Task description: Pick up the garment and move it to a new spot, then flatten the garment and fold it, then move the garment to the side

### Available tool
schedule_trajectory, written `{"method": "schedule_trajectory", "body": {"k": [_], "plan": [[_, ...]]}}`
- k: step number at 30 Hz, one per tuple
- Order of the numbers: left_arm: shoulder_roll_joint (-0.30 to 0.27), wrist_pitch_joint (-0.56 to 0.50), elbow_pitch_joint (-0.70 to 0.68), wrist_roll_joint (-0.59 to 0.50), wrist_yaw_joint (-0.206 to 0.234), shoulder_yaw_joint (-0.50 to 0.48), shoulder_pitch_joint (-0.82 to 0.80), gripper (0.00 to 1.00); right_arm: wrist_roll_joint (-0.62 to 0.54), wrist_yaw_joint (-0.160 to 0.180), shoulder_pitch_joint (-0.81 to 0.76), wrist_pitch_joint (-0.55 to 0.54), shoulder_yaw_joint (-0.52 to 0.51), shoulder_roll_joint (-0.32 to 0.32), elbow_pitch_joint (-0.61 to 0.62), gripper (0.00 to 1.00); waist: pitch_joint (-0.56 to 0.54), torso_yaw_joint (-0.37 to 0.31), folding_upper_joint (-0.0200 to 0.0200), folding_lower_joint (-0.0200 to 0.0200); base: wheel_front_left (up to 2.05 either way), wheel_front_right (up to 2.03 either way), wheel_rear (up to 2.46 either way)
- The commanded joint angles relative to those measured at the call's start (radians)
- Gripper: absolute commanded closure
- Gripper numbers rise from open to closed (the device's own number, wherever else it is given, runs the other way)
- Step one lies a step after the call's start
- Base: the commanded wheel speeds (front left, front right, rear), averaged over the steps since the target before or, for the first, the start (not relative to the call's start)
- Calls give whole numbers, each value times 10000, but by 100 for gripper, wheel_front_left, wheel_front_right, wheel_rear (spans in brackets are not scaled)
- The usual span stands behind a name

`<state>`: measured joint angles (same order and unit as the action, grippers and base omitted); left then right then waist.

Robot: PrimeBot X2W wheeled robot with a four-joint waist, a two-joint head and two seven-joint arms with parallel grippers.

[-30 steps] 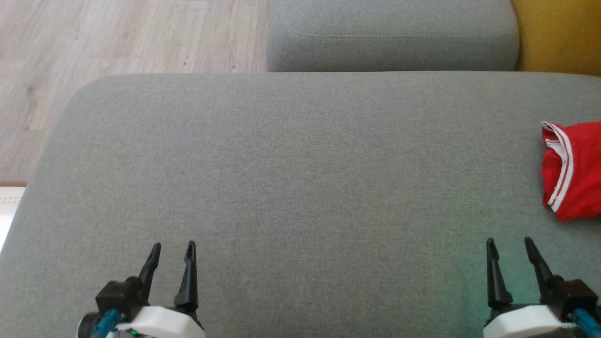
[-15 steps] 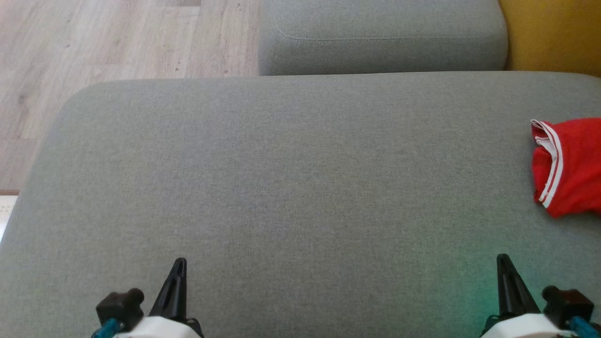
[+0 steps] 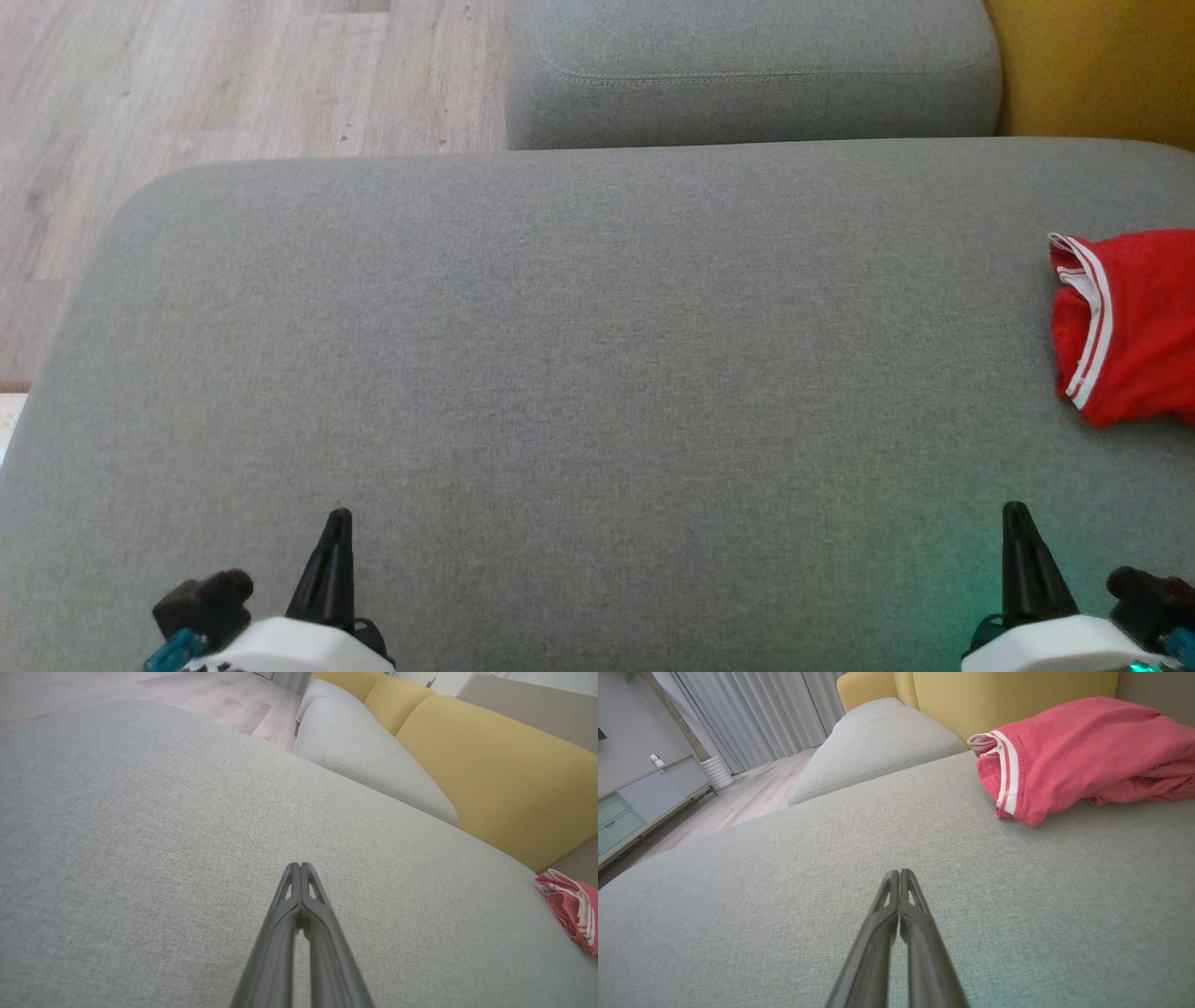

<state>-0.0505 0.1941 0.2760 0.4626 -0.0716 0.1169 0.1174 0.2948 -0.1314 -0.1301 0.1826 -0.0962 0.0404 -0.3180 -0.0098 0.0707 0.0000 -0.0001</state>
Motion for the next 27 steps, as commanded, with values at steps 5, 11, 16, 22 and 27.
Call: {"method": "schedule_trajectory", "body": {"k": [5, 11, 16, 22, 27], "plan": [[-79, -124, -288, 661, -93, -228, -593, 100, 763, 2, 586, -179, 1, 28, 374, 100, 6, -32, 0, 1, 0, 0, 0], [-91, -286, -297, 1342, -124, -332, -692, 100, 1522, 2, 694, -347, -8, 32, 398, 100, 14, -73, 0, 1, 0, 0, 0], [-99, -423, -302, 1909, -149, -421, -774, 100, 2155, 2, 785, -489, -16, 36, 417, 100, 20, -108, 0, 1, 0, 0, 0], [-107, -589, -305, 2586, -180, -530, -873, 100, 2913, 3, 895, -660, -27, 40, 439, 100, 28, -149, 0, 1, 0, 0, 0], [-113, -728, -307, 3146, -205, -622, -956, 100, 3541, 3, 986, -801, -37, 44, 457, 100, 34, -183, 0, 1, 0, 0, 0]]}}
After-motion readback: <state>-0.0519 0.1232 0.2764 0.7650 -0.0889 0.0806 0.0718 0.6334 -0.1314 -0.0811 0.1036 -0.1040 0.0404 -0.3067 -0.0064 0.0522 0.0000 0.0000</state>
